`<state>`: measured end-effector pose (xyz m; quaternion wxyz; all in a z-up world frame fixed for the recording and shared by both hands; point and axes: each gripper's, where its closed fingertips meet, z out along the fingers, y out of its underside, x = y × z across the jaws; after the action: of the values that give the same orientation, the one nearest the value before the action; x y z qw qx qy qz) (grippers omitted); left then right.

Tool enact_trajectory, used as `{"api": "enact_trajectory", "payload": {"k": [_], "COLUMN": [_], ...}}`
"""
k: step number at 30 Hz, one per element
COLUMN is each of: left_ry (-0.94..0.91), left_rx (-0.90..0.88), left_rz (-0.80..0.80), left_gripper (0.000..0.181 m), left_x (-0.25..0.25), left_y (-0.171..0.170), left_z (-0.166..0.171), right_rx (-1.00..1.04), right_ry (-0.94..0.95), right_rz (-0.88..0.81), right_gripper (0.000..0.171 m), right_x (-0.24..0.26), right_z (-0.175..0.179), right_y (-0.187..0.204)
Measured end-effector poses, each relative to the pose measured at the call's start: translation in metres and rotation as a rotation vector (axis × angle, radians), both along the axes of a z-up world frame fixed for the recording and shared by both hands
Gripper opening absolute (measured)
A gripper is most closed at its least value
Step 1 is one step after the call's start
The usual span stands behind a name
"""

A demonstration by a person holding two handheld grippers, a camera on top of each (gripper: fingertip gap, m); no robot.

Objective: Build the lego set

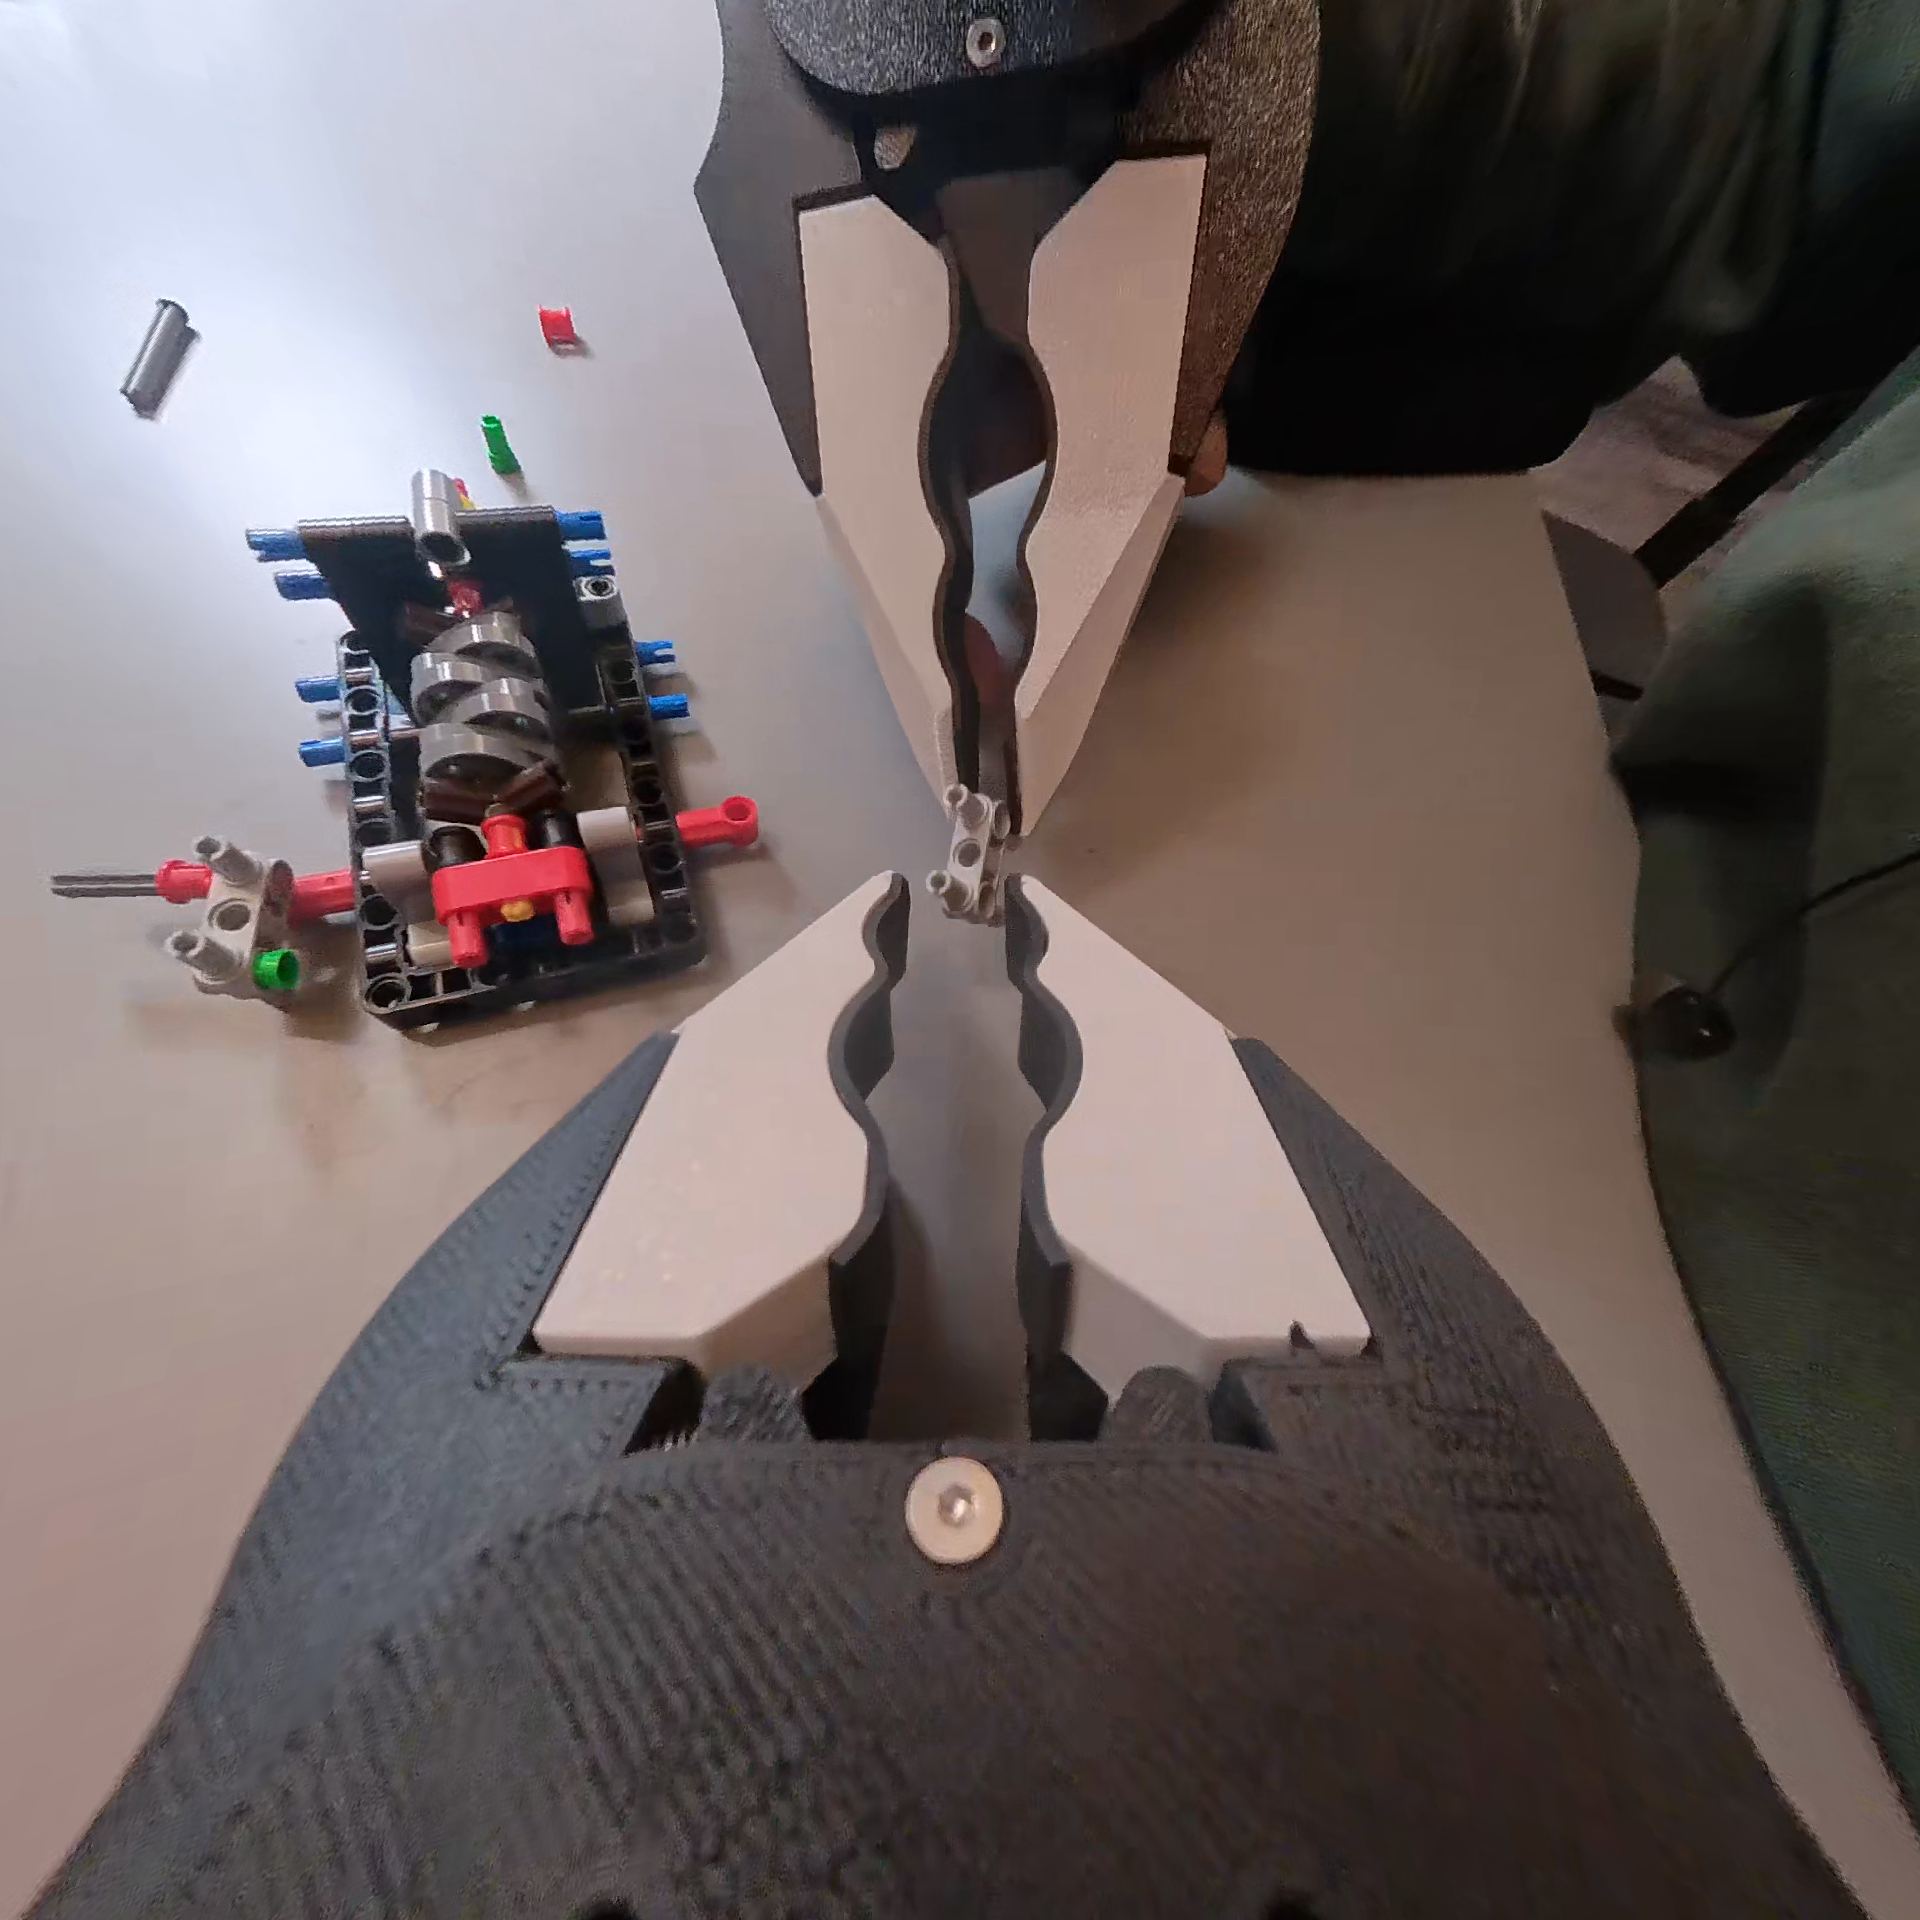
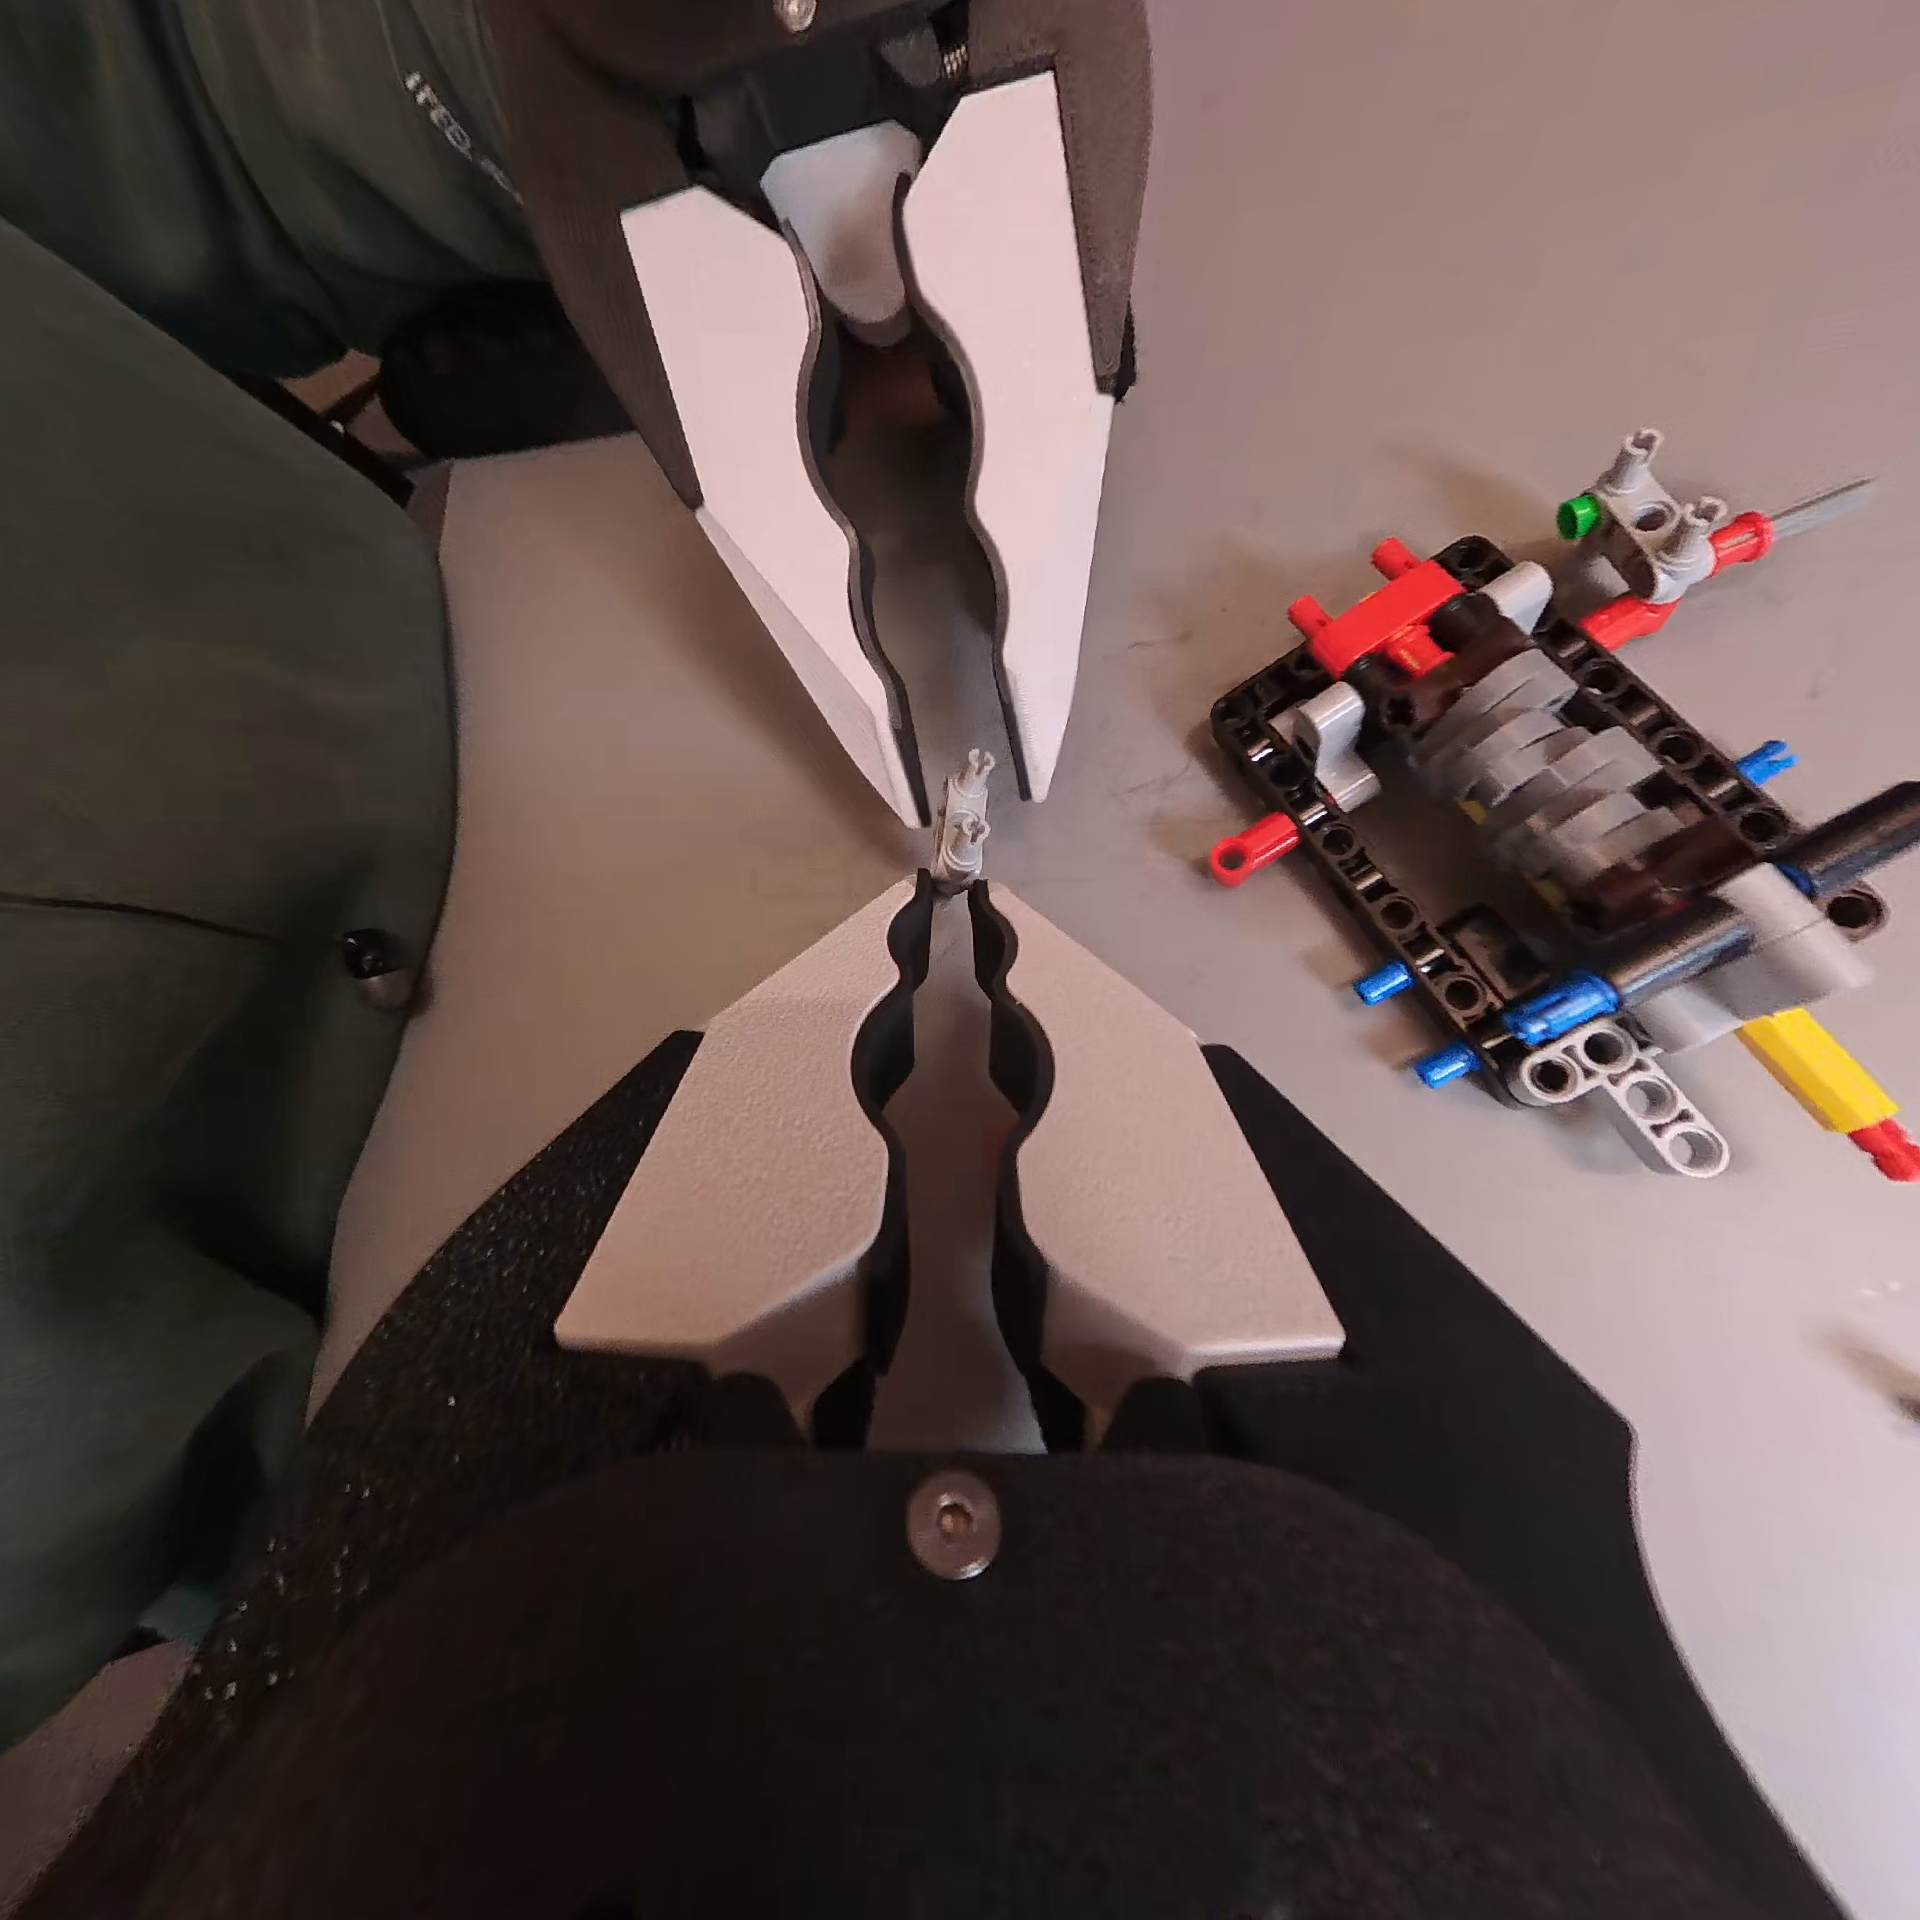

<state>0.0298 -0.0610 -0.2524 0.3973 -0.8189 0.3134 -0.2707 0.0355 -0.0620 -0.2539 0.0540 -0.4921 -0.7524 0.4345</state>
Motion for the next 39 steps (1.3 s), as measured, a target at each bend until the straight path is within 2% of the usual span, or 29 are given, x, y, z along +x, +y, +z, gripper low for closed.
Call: {"api": "enact_trajectory", "payload": {"k": [9,13,19,24,29,32,34,39], "left_ry": [-0.018,-0.022,-0.046,-0.028,-0.037,0.010,0.077,0.169], "left_rx": [0.014,0.009,-0.067,-0.078,-0.077,-0.002,0.075,0.110], "left_rz": [0.043,0.059,0.078,0.079,0.069,0.041,0.004,-0.055], "left_gripper": [0.005,0.005,0.005,0.005,0.006,0.025,0.035,0.040], "left_x": [-0.007,-0.010,-0.008,-0.008,-0.006,-0.007,-0.006,-0.001], "left_y": [0.005,0.006,0.006,0.005,0.004,0.003,0.001,-0.004], "left_z": [0.008,0.009,0.002,-0.001,0.000,0.004,0.006,-0.006], "right_rx": [0.058,0.123,0.345,0.380,0.258,0.104,0.071,0.062], "right_ry": [0.047,0.093,0.238,0.203,0.128,-0.004,-0.084,-0.197], "right_rz": [-0.067,-0.064,0.006,0.010,-0.009,-0.030,-0.027,0.008], "right_gripper": [0.003,0.021,0.023,0.009,0.007,0.007,0.007,0.007], "right_x": [-0.008,-0.010,-0.016,-0.016,-0.011,-0.003,0.002,0.004], "right_z": [0.000,0.001,0.001,-0.008,-0.006,-0.006,-0.009,-0.014], "right_y": [0.010,0.012,0.010,0.011,0.008,0.006,0.008,0.006]}}
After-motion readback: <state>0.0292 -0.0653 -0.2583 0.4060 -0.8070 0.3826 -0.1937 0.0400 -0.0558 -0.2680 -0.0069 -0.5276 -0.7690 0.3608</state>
